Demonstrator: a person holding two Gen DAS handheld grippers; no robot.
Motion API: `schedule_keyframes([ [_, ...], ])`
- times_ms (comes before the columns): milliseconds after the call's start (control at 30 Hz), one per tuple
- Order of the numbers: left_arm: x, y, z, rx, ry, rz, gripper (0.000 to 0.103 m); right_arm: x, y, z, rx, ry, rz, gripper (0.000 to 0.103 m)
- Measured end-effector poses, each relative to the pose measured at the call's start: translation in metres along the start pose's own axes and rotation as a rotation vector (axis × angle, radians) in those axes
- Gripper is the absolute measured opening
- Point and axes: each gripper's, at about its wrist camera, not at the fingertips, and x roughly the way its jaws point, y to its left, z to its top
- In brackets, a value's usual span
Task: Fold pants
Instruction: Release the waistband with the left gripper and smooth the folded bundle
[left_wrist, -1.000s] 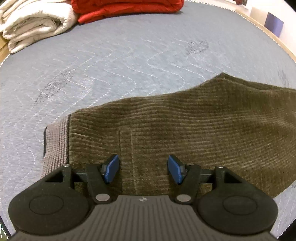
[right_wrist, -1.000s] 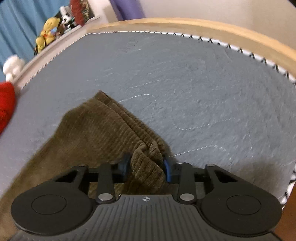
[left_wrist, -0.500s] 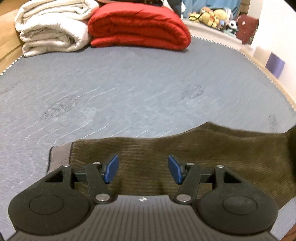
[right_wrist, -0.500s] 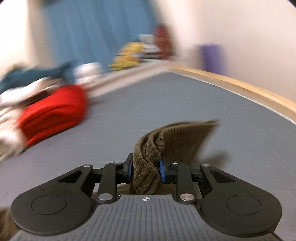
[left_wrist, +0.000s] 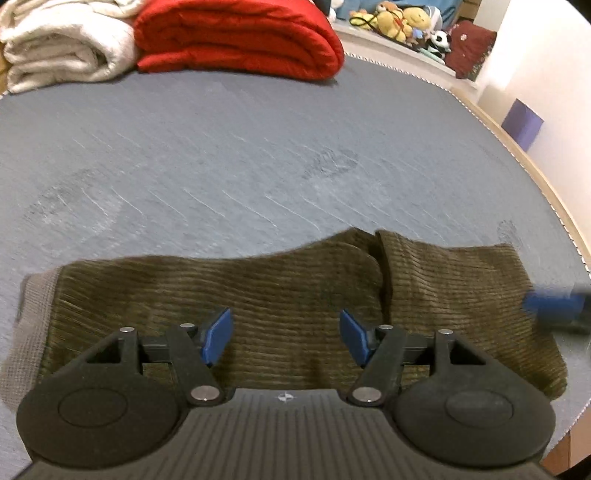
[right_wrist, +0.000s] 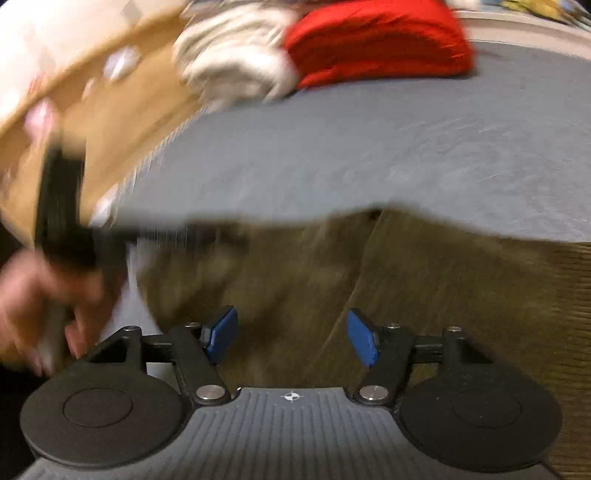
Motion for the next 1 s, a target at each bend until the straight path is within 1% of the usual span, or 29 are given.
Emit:
schedule_keyframes([
  [33, 0.004, -0.001, -0.001, -0.008, 0.008, -0.018, 0.068, -0.011, -0.007, 0.007, 0.039, -0.045, -0.024, 0.076],
  [100, 0.011, -0.005, -0.003, -0.036, 0.024, -0.069, 0.065, -0.031, -0.026, 0.017, 0.107, -0.138, -0.104, 0.079],
  [167, 0.021, -0.013, -0.007, -0.047, 0.052, -0.115, 0.062, -0.047, -0.051, 0.019, 0.167, -0.208, -0.216, 0.079],
  [200, 0.024, -0.018, -0.008, -0.040, 0.064, -0.122, 0.062, -0.051, -0.064, 0.017, 0.190, -0.225, -0.267, 0.079],
  [233, 0.028, -0.024, -0.010, -0.022, 0.073, -0.125, 0.062, -0.055, -0.077, 0.011, 0.215, -0.226, -0.331, 0.079],
  [300, 0.033, -0.038, -0.012, 0.028, 0.084, -0.116, 0.062, -0.056, -0.099, 0.002, 0.251, -0.203, -0.433, 0.079],
  [367, 0.038, -0.052, -0.015, 0.070, 0.085, -0.110, 0.062, -0.058, -0.123, -0.007, 0.290, -0.173, -0.495, 0.079],
  [433, 0.040, -0.065, -0.018, 0.104, 0.082, -0.111, 0.062, -0.058, -0.143, -0.018, 0.323, -0.132, -0.553, 0.083],
  [500, 0.037, -0.081, -0.020, 0.162, 0.065, -0.117, 0.062, -0.054, -0.156, -0.025, 0.328, -0.109, -0.570, 0.092],
  [567, 0.036, -0.097, -0.025, 0.226, 0.053, -0.140, 0.062, -0.054, -0.163, -0.035, 0.317, -0.084, -0.578, 0.092],
  [633, 0.039, -0.110, -0.032, 0.294, 0.057, -0.155, 0.062, -0.051, -0.166, -0.044, 0.305, -0.050, -0.574, 0.092],
  [667, 0.045, -0.117, -0.038, 0.339, 0.081, -0.148, 0.062, -0.053, -0.171, -0.047, 0.302, -0.039, -0.566, 0.092],
  [700, 0.053, -0.123, -0.044, 0.382, 0.121, -0.127, 0.062, -0.054, -0.173, -0.051, 0.301, -0.028, -0.554, 0.092],
  [733, 0.066, -0.128, -0.053, 0.436, 0.192, -0.091, 0.062, -0.058, -0.175, -0.057, 0.302, -0.015, -0.536, 0.092],
  [767, 0.074, -0.130, -0.060, 0.471, 0.225, -0.080, 0.063, -0.058, -0.176, -0.058, 0.305, -0.004, -0.520, 0.092],
  [800, 0.074, -0.128, -0.062, 0.480, 0.213, -0.083, 0.064, -0.058, -0.178, -0.061, 0.308, 0.009, -0.505, 0.093],
  [833, 0.073, -0.128, -0.058, 0.472, 0.218, -0.082, 0.063, -0.055, -0.178, -0.066, 0.311, 0.026, -0.491, 0.093],
  [900, 0.064, -0.127, -0.051, 0.453, 0.192, -0.086, 0.061, -0.050, -0.181, -0.073, 0.314, 0.065, -0.478, 0.093],
  [967, 0.054, -0.128, -0.046, 0.454, 0.161, -0.121, 0.061, -0.044, -0.183, -0.082, 0.323, 0.105, -0.470, 0.093],
  [1000, 0.051, -0.129, -0.046, 0.457, 0.159, -0.144, 0.061, -0.042, -0.185, -0.086, 0.331, 0.116, -0.460, 0.094],
])
